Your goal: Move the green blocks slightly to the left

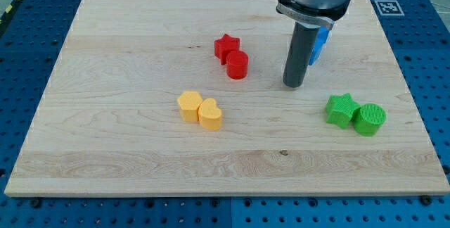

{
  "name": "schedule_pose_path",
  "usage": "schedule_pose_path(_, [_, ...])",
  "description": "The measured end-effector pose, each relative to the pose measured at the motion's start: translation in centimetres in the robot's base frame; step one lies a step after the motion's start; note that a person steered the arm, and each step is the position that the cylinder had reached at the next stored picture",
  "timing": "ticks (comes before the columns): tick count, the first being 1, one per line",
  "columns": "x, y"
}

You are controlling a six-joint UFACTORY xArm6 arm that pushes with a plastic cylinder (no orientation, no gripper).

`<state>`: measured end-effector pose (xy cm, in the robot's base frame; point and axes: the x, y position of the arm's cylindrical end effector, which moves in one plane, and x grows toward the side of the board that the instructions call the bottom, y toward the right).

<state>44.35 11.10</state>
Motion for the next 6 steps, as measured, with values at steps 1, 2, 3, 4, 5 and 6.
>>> schedule_pose_path(1, [0.0,1.3])
schedule_pose_path(2, [0.0,1.3])
schedule_pose_path(3, [0.0,1.4])
schedule_pose_path(4, [-1.2,3.3])
schedule_pose_path(5, [-1.2,6.0])
schedule_pose_path(6, [-0.2,10.2])
